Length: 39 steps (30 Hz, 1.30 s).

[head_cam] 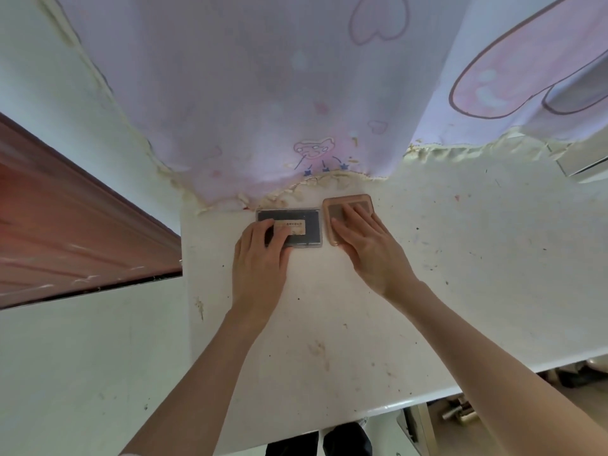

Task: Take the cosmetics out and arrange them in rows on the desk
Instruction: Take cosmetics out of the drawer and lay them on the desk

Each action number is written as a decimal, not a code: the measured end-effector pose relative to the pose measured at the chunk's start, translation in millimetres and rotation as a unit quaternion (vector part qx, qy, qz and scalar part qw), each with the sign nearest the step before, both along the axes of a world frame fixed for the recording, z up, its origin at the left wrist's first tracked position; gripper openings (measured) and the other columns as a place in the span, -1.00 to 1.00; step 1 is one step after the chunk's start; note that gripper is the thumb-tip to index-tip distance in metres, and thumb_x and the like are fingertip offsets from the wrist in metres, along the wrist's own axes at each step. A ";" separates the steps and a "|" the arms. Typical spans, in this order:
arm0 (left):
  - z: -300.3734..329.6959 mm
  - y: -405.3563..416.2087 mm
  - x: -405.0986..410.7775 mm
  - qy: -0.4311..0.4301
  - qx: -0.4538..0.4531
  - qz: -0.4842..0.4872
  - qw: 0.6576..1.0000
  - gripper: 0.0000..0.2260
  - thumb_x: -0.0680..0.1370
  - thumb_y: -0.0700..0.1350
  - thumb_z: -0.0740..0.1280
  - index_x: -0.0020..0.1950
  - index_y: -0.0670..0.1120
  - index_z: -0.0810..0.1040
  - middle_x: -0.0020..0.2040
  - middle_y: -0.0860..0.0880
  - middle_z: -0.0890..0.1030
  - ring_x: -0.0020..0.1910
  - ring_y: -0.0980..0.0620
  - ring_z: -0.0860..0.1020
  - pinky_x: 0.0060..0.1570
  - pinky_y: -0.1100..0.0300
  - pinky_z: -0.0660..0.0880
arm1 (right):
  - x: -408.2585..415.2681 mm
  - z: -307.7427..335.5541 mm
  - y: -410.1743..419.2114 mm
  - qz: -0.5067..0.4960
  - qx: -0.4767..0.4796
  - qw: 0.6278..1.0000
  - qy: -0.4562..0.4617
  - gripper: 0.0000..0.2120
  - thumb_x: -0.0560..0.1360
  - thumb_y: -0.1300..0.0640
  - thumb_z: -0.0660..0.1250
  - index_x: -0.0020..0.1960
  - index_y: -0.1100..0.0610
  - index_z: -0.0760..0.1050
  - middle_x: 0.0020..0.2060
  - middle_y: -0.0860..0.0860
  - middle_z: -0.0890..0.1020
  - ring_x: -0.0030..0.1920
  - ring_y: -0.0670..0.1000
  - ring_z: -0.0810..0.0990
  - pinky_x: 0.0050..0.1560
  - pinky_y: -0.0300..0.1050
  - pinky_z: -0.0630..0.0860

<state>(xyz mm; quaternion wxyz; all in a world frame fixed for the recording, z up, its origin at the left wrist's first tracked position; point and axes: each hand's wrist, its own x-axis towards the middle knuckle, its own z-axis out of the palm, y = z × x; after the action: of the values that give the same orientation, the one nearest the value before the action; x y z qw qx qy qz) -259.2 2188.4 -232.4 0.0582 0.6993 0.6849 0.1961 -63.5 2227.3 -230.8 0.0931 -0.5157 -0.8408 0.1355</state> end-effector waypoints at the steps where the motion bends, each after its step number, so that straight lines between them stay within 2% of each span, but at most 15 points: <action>1: 1.0 4.0 1.9 0.003 -0.007 0.001 1.000 -0.78 0.43 -0.22 0.42 0.07 -0.17 0.57 0.09 -0.19 0.56 0.10 -0.21 0.51 0.09 -0.01 0.48 | -1.6 -0.7 5.3 -0.002 0.000 1.000 0.004 -0.59 0.55 0.03 0.07 0.29 0.16 0.48 0.30 0.21 0.48 0.33 0.27 0.41 0.32 0.16 0.28; 7: 5.7 27.8 4.2 0.009 -0.036 -0.002 0.999 -0.75 0.50 -0.16 0.26 0.13 -0.20 0.56 0.12 -0.21 0.55 0.15 -0.24 0.50 0.05 -0.03 0.52 | -6.5 -5.3 27.7 -0.013 0.008 1.000 0.020 -0.59 0.55 0.22 0.21 0.39 0.13 0.37 0.39 0.19 0.36 0.43 0.24 0.27 0.40 0.04 0.08; 10: 3.3 27.2 4.8 0.033 -0.069 -0.007 0.997 -0.67 0.48 -0.20 0.34 0.24 -0.21 0.49 0.23 -0.24 0.49 0.24 -0.25 0.45 0.15 -0.07 0.48 | -5.0 -9.2 28.4 -0.006 0.012 1.000 0.001 -0.52 0.52 0.28 0.26 0.43 0.13 0.31 0.42 0.18 0.31 0.45 0.22 0.22 0.43 0.03 0.04; 12: 5.0 21.6 7.0 0.068 -0.103 -0.022 0.992 -0.56 0.52 -0.15 0.30 0.39 -0.20 0.36 0.38 -0.25 0.36 0.37 -0.25 0.32 0.30 -0.08 0.32 | -5.1 -8.1 27.3 -0.002 0.011 1.000 -0.007 -0.53 0.54 0.23 0.22 0.44 0.14 0.28 0.43 0.18 0.29 0.46 0.20 0.20 0.43 0.02 0.00; 15: 10.8 19.1 5.8 0.110 -0.176 -0.036 0.978 -0.48 0.62 0.03 0.04 0.53 -0.09 -0.01 0.54 -0.13 -0.02 0.51 -0.10 -0.03 0.45 -0.04 -0.05 | -4.3 -2.5 24.7 -0.001 -0.003 1.000 -0.017 -0.53 0.61 0.11 0.12 0.49 0.09 0.16 0.48 0.14 0.18 0.50 0.15 0.10 0.44 -0.03 -0.09; 17: 20.2 18.6 4.3 0.106 -0.197 -0.033 0.974 -0.48 0.62 0.08 -0.01 0.53 -0.03 -0.06 0.55 -0.08 -0.09 0.52 -0.05 -0.11 0.46 -0.05 -0.14 | 0.5 -0.2 15.9 -0.016 -0.010 1.000 -0.022 -0.48 0.61 0.09 0.12 0.52 0.06 0.05 0.51 0.10 0.08 0.52 0.10 0.01 0.46 -0.02 -0.14; 19: 29.0 12.4 6.4 0.098 -0.192 -0.036 0.976 -0.48 0.62 0.10 0.01 0.53 0.00 -0.04 0.55 -0.07 -0.08 0.52 -0.04 -0.12 0.46 -0.07 -0.15 | 9.1 2.6 0.9 -0.043 -0.007 0.999 -0.019 -0.47 0.61 0.06 0.09 0.53 0.03 0.00 0.52 0.08 0.07 0.52 0.08 0.01 0.47 0.03 -0.13; 21: 34.4 -1.7 15.9 0.078 -0.161 -0.051 0.983 -0.50 0.61 0.09 0.05 0.52 0.00 0.04 0.54 -0.08 0.00 0.52 -0.05 -0.05 0.46 -0.06 -0.12 | 20.1 7.5 -18.1 -0.068 0.005 0.998 -0.005 -0.48 0.60 0.00 0.02 0.52 0.03 0.01 0.50 0.10 0.16 0.50 0.11 0.13 0.45 0.10 -0.03; 24: 37.9 -34.5 42.5 0.057 -0.106 -0.091 0.989 -0.52 0.57 0.10 0.08 0.45 -0.04 0.26 0.47 -0.12 0.27 0.46 -0.13 0.21 0.39 -0.11 0.07 | 43.3 17.8 -48.5 -0.100 0.024 0.994 0.023 -0.50 0.58 -0.03 0.02 0.49 0.08 0.14 0.43 0.15 0.32 0.43 0.16 0.29 0.41 0.17 0.14; 26: 36.3 -57.0 65.9 0.046 -0.086 -0.111 0.989 -0.54 0.55 0.09 0.12 0.41 -0.05 0.32 0.41 -0.13 0.37 0.39 -0.16 0.32 0.33 -0.14 0.13 | 64.9 23.3 -71.6 -0.122 0.040 0.991 0.040 -0.53 0.58 -0.01 0.06 0.46 0.11 0.22 0.39 0.16 0.38 0.40 0.17 0.35 0.38 0.18 0.20; 29: 36.2 -85.8 109.1 0.020 -0.088 -0.142 0.986 -0.58 0.57 0.04 0.13 0.41 -0.04 0.29 0.40 -0.11 0.39 0.40 -0.12 0.33 0.35 -0.09 0.12 | 102.9 27.0 -107.8 -0.150 0.051 0.986 0.051 -0.54 0.58 0.00 0.08 0.44 0.11 0.24 0.36 0.15 0.42 0.38 0.16 0.38 0.38 0.17 0.23; 31: 36.7 -101.4 141.8 -0.001 -0.090 -0.181 0.979 -0.59 0.58 0.03 0.06 0.42 -0.04 0.25 0.39 -0.11 0.39 0.41 -0.10 0.31 0.38 -0.06 0.17 | 130.7 27.3 -131.2 -0.172 0.044 0.983 0.051 -0.54 0.58 0.00 0.07 0.44 0.11 0.24 0.36 0.14 0.42 0.39 0.14 0.36 0.39 0.16 0.22; 34: 32.4 -119.9 189.1 -0.032 -0.085 -0.240 0.967 -0.60 0.59 0.00 0.07 0.41 -0.07 0.26 0.39 -0.12 0.39 0.41 -0.09 0.31 0.37 -0.08 0.28 | 172.6 25.3 -166.8 -0.215 0.019 0.976 0.033 -0.54 0.58 -0.02 0.06 0.43 0.11 0.25 0.37 0.12 0.41 0.39 0.12 0.35 0.40 0.12 0.19; 39: 18.4 -158.4 254.2 -0.048 -0.064 -0.329 0.941 -0.65 0.61 -0.03 0.09 0.37 -0.10 0.33 0.35 -0.12 0.44 0.37 -0.08 0.36 0.35 -0.03 0.31 | 234.5 15.2 -220.7 -0.282 0.010 0.959 0.030 -0.59 0.54 0.03 0.13 0.32 0.17 0.41 0.28 0.12 0.50 0.32 0.11 0.43 0.36 0.14 0.31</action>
<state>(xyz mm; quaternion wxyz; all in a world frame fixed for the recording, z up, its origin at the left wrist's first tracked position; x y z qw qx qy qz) -5.0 2030.0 -213.9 0.1969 0.8702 0.4239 0.1556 171.1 2006.6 -215.6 0.1580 -0.7269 -0.6591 0.1107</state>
